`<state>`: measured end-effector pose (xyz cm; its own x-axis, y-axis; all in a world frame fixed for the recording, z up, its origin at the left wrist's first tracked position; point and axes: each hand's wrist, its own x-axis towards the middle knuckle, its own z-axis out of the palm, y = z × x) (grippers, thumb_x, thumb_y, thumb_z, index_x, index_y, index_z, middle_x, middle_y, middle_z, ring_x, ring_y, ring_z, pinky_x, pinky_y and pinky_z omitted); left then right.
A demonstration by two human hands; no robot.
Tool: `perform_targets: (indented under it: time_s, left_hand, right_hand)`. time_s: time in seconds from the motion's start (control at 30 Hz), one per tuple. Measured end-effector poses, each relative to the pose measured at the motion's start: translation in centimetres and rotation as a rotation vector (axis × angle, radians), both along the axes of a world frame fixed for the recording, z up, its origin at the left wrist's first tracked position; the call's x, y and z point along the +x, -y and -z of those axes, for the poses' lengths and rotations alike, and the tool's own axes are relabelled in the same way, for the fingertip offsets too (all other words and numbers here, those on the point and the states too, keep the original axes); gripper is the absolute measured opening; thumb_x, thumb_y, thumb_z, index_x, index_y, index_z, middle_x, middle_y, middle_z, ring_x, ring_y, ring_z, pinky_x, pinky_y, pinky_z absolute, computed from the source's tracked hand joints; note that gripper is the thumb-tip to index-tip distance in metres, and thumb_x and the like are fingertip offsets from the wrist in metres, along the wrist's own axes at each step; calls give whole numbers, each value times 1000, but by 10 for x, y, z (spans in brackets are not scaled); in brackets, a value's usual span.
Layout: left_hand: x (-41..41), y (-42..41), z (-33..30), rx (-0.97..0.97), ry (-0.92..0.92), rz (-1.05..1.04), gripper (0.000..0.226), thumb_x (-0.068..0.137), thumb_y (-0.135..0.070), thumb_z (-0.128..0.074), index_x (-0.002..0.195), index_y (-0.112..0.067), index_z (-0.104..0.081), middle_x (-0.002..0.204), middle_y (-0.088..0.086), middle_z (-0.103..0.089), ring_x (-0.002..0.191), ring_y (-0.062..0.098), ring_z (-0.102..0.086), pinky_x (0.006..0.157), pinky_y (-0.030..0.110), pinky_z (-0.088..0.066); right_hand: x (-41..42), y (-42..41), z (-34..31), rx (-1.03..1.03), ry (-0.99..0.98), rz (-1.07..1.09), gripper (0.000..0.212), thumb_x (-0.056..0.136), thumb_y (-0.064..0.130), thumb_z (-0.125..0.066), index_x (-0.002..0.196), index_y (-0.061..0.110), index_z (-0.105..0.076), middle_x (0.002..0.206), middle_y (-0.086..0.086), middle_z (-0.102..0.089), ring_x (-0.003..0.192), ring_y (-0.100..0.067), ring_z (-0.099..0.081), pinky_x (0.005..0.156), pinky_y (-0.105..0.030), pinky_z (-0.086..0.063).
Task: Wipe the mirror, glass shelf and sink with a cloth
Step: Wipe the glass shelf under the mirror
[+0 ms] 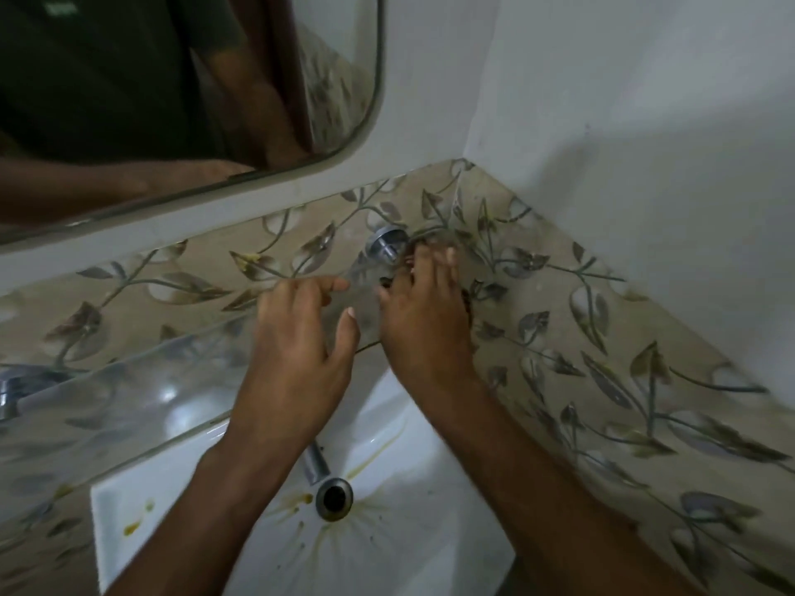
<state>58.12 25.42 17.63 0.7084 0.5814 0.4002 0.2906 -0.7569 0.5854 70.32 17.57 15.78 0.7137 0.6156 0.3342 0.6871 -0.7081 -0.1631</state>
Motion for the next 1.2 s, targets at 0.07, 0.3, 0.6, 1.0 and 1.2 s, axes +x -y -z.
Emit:
perform_targets:
  time_s: [0.07,0.3,0.6,1.0,1.2]
  left_hand:
    - [6,2,0,3,-1,22,33,93,-30,-53,121,-15,-59,108,-8,-46,102,9,-40,87,19,-29]
    - [9,6,-1,-1,-9,25,34,95,-31,-50,123,-14,-58,113,-3,-51,107,11,-44,92,19,-31]
    - [-48,-28,2,-26,72,-163,28,96,-34,-47,121,-25,-56,112,-13,-51,106,11,-49,93,29,-42]
    - [-136,-61,15,31,-2,-427,34,95,-30,-47,121,-13,-59,115,-3,-53,112,17,-48,99,26,-37]
    - [-152,-62,13,48,-15,-440,32,94,-29,-49,120,-14,-61,117,2,-56,115,20,-48,101,29,-37]
  right_hand:
    - [5,3,-2,-28,47,-5,46,104,31,-46,133,-3,-56,144,-24,-48,140,-37,-38,125,-48,-9]
    - [25,4,-9,-101,70,141,45,104,30,-39,135,1,-53,142,-24,-47,136,-35,-40,125,-48,-8]
    - [-20,-14,7,204,-192,-289,48,99,31,-56,141,11,-48,141,-15,-48,123,-28,-53,97,-41,-52]
    - [-129,-71,2,120,-262,-611,49,100,30,-53,144,9,-46,149,-13,-44,136,-29,-43,108,-41,-43]
    - [-112,-67,0,190,-344,-441,62,100,32,-53,154,12,-28,147,-12,-45,130,-27,-49,104,-40,-47]
